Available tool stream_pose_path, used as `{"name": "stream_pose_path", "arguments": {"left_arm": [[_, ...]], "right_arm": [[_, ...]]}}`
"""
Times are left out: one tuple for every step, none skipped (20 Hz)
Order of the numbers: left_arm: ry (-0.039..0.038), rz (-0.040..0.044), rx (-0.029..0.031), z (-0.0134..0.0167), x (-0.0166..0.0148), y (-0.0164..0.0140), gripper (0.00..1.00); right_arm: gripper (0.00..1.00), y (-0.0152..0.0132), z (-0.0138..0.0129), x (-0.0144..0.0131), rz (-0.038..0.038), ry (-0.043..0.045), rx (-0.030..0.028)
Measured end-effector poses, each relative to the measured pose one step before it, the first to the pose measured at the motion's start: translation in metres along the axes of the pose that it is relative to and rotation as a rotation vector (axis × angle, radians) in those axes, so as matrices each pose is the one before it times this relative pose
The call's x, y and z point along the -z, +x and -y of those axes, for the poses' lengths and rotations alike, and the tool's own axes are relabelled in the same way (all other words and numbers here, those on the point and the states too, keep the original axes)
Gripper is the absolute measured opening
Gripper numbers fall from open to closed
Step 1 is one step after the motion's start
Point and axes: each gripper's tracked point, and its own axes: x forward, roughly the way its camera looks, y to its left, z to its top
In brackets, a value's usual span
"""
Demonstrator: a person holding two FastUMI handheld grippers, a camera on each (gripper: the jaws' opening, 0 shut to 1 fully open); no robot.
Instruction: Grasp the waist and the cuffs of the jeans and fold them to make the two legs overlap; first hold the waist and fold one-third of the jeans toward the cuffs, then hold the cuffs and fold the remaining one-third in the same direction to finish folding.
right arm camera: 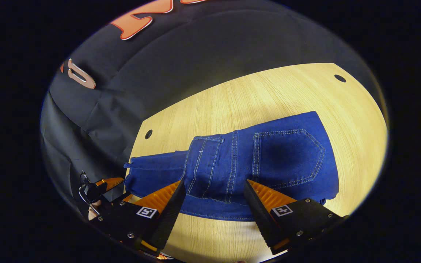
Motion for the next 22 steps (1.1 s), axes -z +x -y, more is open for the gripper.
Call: {"name": "stream_pose_path", "arguments": {"left_arm": [[0.01039,0.01288,-0.01716,0.00132,-0.00007,0.00702,0.95],[0.02626,-0.00136,-0.04525,-0.00717,0.00013,0.00467,0.95],[0.02210,0.00075,-0.05772,-0.01202,0.00185,0.00282,0.67],[-0.01099,0.00160,-0.00165,-0.00038,-0.00140,0.00044,0.38],[-0.00635,-0.01443,0.01603,0.01119,-0.00095,0.01205,0.10],[-0.01810,0.00398,0.05013,0.00869,-0.00322,-0.00388,0.08],[-0.02105,0.01825,0.05370,0.01224,-0.00170,-0.00709,0.03],[0.01216,0.01547,0.02505,0.00906,-0.00240,-0.00643,0.03],[0.03564,0.01282,0.00968,0.00671,0.00213,-0.00787,0.03],[0.04763,0.01287,0.02447,0.01383,-0.00309,-0.00705,0.03],[0.05771,0.01580,0.02607,0.01675,-0.00416,-0.00602,0.03],[0.05429,0.01407,0.03051,0.01862,-0.00388,-0.00737,0.03],[0.05960,0.02898,0.03409,0.01978,-0.00251,-0.00763,0.03],[0.06326,0.00886,0.02685,0.01949,-0.00310,-0.00592,0.03],[0.05201,0.01005,0.02263,0.02034,-0.00177,-0.00484,0.03],[0.03732,0.01069,0.02810,0.02093,-0.00131,-0.00324,0.02],[0.02815,0.00529,0.02808,0.02014,-0.00054,-0.00735,0.01],[0.01532,0.00161,0.02460,0.01862,-0.00010,-0.00663,0.03],[0.01124,0.00689,0.02063,0.01620,-0.00195,-0.00954,0.03],[0.00939,0.00517,0.02264,0.01751,-0.00089,-0.00808,0.03],[0.01243,-0.00051,0.01988,0.02335,0.00222,0.00039,0.03],[0.01865,-0.00408,0.01822,0.01949,0.00385,0.00059,0.03]], "right_arm": [[0.99,-0.00122,0.00124,-0.00105,0.00044,0.01013,-0.00089],[0.99,-0.00161,0.00173,-0.00189,0.00156,0.00896,0.00074],[0.99,-0.00191,0.00286,-0.00106,0.00300,0.00742,0.00376],[0.99,-0.00311,0.00396,-0.00209,0.00457,0.00620,0.00708],[0.99,-0.00289,0.00362,-0.00154,0.00501,0.00811,0.00755],[0.99,-0.00303,0.00408,-0.00204,0.00556,0.00744,0.00585],[0.99,-0.00211,0.00595,-0.00122,0.00822,0.00069,0.01266],[0.99,-0.00239,0.00782,-0.00309,0.01387,-0.00690,0.02005],[0.99,-0.00320,0.00555,-0.00336,0.01436,-0.00783,0.01378],[0.99,-0.00368,0.00324,-0.00460,0.01242,-0.00190,0.00544],[0.98,-0.00496,0.00027,-0.00287,0.00970,0.00500,-0.00321],[0.99,-0.00444,0.00027,-0.00405,0.00855,0.00835,-0.00982],[0.99,-0.00399,0.00209,-0.00376,0.01416,0.00725,-0.00658],[0.98,-0.00387,0.00196,-0.00449,0.01611,0.00281,-0.00591],[0.99,-0.00589,0.00151,-0.00595,0.01937,-0.00047,-0.00387],[0.99,-0.00611,0.00190,-0.00636,0.01903,-0.00339,-0.00310],[0.99,-0.00470,0.00205,-0.00467,0.01438,-0.00395,-0.00592],[0.99,-0.00610,0.00447,-0.00550,0.01276,-0.00223,-0.00305],[0.99,-0.00677,0.00414,-0.00487,0.00991,0.00134,-0.00746],[0.99,-0.00662,0.00414,-0.00469,0.01203,0.00694,-0.00910],[0.99,-0.00819,0.00577,-0.00471,0.01155,0.00998,-0.00750],[0.98,-0.00738,0.00799,-0.00550,0.01224,0.01121,-0.00471]]}}
